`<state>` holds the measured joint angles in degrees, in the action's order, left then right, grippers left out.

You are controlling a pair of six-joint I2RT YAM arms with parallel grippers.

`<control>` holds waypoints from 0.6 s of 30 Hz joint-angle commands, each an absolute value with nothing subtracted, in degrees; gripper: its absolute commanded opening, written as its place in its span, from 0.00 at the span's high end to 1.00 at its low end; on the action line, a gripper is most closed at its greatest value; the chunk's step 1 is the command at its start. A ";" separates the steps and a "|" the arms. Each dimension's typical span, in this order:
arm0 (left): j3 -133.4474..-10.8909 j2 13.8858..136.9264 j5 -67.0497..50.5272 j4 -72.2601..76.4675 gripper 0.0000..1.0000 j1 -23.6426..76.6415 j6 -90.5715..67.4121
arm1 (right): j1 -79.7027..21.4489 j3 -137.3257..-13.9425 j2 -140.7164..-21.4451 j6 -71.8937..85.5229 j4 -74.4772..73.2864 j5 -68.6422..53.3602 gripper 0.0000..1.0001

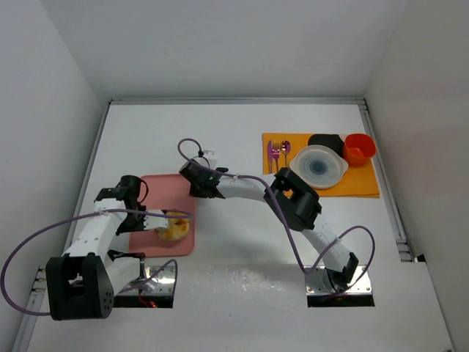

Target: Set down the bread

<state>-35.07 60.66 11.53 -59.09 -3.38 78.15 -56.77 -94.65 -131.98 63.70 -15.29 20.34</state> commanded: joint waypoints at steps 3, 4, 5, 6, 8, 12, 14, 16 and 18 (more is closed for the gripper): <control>-37.00 58.71 8.26 -59.85 1.00 -4.75 78.66 | -56.78 -93.51 -129.90 67.42 -21.01 23.11 1.00; -37.00 58.71 8.26 -59.85 1.00 -5.27 78.66 | -56.86 -93.34 -130.08 67.67 -20.57 22.68 1.00; -37.00 58.71 8.26 -59.33 1.00 -5.27 78.66 | -57.04 -93.34 -129.99 67.76 -20.65 22.94 1.00; -37.00 58.71 7.74 -59.33 1.00 -5.27 78.66 | -56.95 -93.51 -130.16 67.15 -20.13 22.24 1.00; -37.71 58.71 7.73 -59.33 1.00 -5.27 78.66 | -57.04 -94.13 -130.69 66.36 -19.86 22.23 1.00; -38.85 58.71 7.21 -59.33 1.00 -5.27 79.19 | -56.69 -94.04 -129.91 63.38 -18.37 20.66 0.94; -40.42 58.71 6.60 -59.85 1.00 -5.27 79.19 | -56.52 -93.26 -128.16 61.53 -16.97 20.39 0.76; -42.00 58.71 5.90 -60.46 1.00 -5.27 79.19 | -55.29 -92.64 -126.83 58.19 -15.47 19.78 0.65; -42.97 58.71 4.58 -61.08 1.00 -5.27 78.49 | -53.80 -92.90 -124.55 55.03 -14.94 19.17 0.56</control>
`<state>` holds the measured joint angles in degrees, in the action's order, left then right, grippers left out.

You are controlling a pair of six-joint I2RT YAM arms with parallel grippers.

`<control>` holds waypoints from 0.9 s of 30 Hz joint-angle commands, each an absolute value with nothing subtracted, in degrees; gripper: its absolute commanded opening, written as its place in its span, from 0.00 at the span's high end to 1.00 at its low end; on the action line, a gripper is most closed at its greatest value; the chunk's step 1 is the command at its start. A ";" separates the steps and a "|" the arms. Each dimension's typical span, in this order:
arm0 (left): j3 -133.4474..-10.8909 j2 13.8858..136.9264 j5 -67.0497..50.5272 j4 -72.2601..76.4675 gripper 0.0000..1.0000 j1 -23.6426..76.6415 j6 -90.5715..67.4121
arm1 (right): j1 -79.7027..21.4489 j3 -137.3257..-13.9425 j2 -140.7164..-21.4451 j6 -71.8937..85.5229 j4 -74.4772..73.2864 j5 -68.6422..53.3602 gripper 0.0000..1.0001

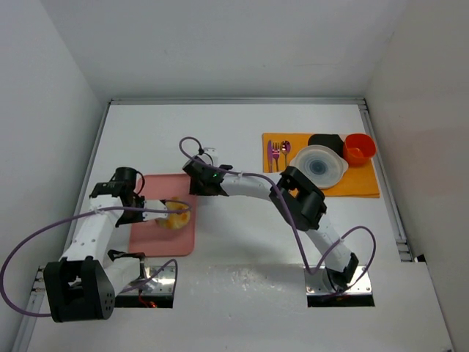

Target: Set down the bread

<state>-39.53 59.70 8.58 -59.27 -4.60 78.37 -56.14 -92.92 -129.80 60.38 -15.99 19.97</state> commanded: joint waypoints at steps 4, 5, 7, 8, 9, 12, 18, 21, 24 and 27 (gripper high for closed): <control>-44.12 58.71 4.04 -62.92 1.00 -3.61 77.26 | -50.98 -91.94 -119.89 52.56 -14.85 18.54 0.50; -44.64 58.71 4.04 -62.93 1.00 -2.91 76.12 | -50.37 -91.50 -119.10 51.95 -14.85 18.11 0.50; -45.96 58.71 2.91 -63.54 1.00 -0.89 73.84 | -47.99 -89.57 -115.67 51.42 -14.50 17.15 0.48; -47.71 59.93 2.38 -63.54 1.00 -0.01 72.52 | -47.21 -87.73 -112.53 50.89 -14.85 16.44 0.48; -48.77 60.90 1.85 -63.54 1.00 0.96 71.20 | -45.02 -87.02 -111.54 50.54 -15.11 16.26 0.48; -54.04 64.50 1.85 -63.54 1.00 5.09 65.06 | -40.89 -82.11 -105.14 47.91 -16.51 15.56 0.48; -65.03 74.34 0.62 -61.62 1.00 14.84 54.42 | -31.91 -68.85 -91.86 43.42 -20.12 14.15 0.48; -70.37 80.30 0.62 -60.13 1.00 20.63 49.94 | -27.17 -61.38 -84.13 42.45 -21.53 14.24 0.48; -76.35 87.50 0.01 -58.89 1.00 25.81 46.59 | -22.51 -55.12 -74.13 41.84 -23.81 14.33 0.51; -80.93 93.92 0.00 -56.70 1.00 30.49 43.78 | -18.47 -49.06 -67.96 41.40 -27.23 14.15 0.52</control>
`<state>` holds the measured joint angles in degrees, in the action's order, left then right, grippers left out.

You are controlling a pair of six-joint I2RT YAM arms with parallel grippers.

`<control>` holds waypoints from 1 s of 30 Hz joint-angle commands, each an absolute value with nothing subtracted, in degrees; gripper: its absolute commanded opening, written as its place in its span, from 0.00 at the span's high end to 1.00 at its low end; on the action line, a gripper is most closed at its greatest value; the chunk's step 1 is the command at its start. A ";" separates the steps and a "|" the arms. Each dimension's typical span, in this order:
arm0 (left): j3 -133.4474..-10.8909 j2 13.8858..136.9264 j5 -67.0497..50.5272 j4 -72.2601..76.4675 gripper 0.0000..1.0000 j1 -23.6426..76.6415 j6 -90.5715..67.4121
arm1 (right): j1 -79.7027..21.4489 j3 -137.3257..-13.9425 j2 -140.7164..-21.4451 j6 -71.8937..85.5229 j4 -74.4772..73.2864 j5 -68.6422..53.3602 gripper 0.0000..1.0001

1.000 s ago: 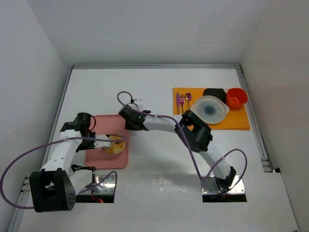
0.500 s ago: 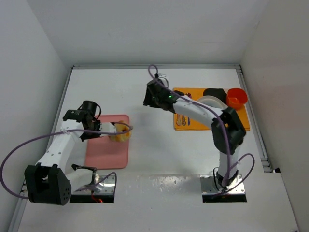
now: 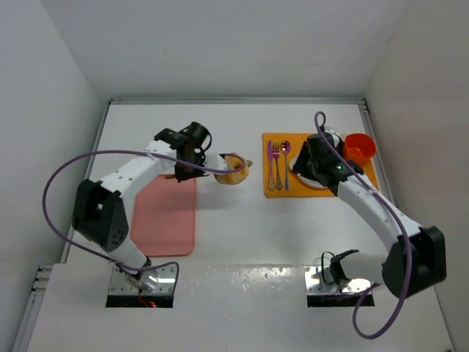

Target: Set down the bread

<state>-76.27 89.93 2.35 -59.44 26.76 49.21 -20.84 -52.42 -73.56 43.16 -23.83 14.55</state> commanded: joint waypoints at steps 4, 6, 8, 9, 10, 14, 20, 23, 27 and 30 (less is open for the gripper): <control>-89.54 105.07 1.14 -56.95 1.00 35.85 40.17 | -15.74 -43.53 -60.76 41.05 -30.58 14.06 0.53; -94.81 110.36 1.93 -59.67 1.00 38.75 37.28 | -14.59 -41.50 -58.98 41.39 -31.98 14.33 0.53; -103.68 118.34 3.51 -62.04 1.00 40.51 35.34 | -13.28 -39.91 -55.47 41.22 -33.83 14.50 0.53; -106.93 121.00 4.12 -63.36 1.00 42.17 33.77 | -13.10 -39.12 -54.85 41.05 -34.45 15.02 0.53; -113.66 123.55 4.83 -66.59 1.00 42.80 33.14 | -12.57 -38.85 -53.36 41.04 -34.98 15.20 0.53; -126.10 131.74 5.36 -70.22 1.00 45.00 30.24 | -10.64 -35.61 -47.22 41.22 -37.79 16.00 0.56; -132.89 137.89 7.90 -70.22 1.00 47.81 27.43 | -8.97 -32.70 -43.51 41.57 -39.37 16.08 0.57; -133.51 138.60 9.22 -68.57 1.00 48.43 25.76 | -8.70 -31.38 -43.33 41.57 -38.41 15.73 0.57; -133.51 139.75 11.42 -66.36 1.00 49.57 25.22 | -8.70 -30.49 -44.03 39.73 -31.48 12.40 0.57; -134.82 140.97 12.56 -64.78 1.00 50.19 23.91 | -8.44 -32.25 -45.00 37.10 -31.03 12.39 0.57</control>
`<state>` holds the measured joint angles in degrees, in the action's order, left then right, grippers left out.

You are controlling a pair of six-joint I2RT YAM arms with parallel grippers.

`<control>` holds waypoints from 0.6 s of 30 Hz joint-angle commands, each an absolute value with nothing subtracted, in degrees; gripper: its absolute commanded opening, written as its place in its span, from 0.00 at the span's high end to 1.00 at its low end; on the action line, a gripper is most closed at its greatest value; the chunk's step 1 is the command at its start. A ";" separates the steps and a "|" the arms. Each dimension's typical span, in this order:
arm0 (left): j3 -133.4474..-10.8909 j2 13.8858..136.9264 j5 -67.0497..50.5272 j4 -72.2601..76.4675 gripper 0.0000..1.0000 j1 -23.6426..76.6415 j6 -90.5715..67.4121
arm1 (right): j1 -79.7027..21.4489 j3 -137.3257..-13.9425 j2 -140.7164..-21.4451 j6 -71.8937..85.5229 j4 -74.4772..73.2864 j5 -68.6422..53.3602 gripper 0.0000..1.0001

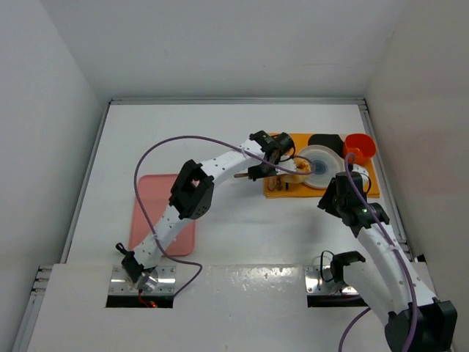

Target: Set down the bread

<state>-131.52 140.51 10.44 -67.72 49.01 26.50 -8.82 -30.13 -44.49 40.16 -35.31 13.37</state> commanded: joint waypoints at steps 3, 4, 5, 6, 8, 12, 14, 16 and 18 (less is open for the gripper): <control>-135.96 142.29 13.09 -63.02 1.00 50.71 22.51 | -7.65 -32.96 -45.97 36.30 -29.63 12.04 0.57; -135.97 142.29 13.10 -63.02 1.00 50.71 22.50 | -7.47 -32.44 -46.40 36.21 -27.88 11.61 0.57; -136.66 142.90 13.62 -62.50 1.00 50.71 21.89 | -6.77 -32.26 -46.84 36.56 -27.25 10.73 0.57; -137.54 143.61 13.62 -62.49 1.00 50.71 21.88 | -6.59 -31.99 -47.28 37.17 -26.64 10.11 0.57; -138.07 143.61 14.15 -62.49 1.00 50.71 21.36 | -6.07 -31.47 -49.30 38.31 -23.65 8.88 0.57; -138.08 143.61 14.85 -60.47 1.00 50.71 21.36 | -5.36 -31.46 -53.17 39.81 -19.17 5.98 0.57; -138.08 143.61 15.90 -58.81 1.00 50.71 21.36 | -4.49 -31.64 -55.10 40.34 -18.38 6.07 0.57; -138.69 144.14 16.43 -58.10 1.00 50.71 21.36 | -3.70 -31.38 -56.24 41.30 -17.49 6.15 0.57; -139.30 144.75 16.44 -57.57 1.00 50.71 21.36 | -2.90 -31.03 -57.47 42.18 -15.65 5.98 0.57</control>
<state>-135.44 144.55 15.09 -61.30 50.19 22.79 -4.03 -30.46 -56.42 40.03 -20.95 6.94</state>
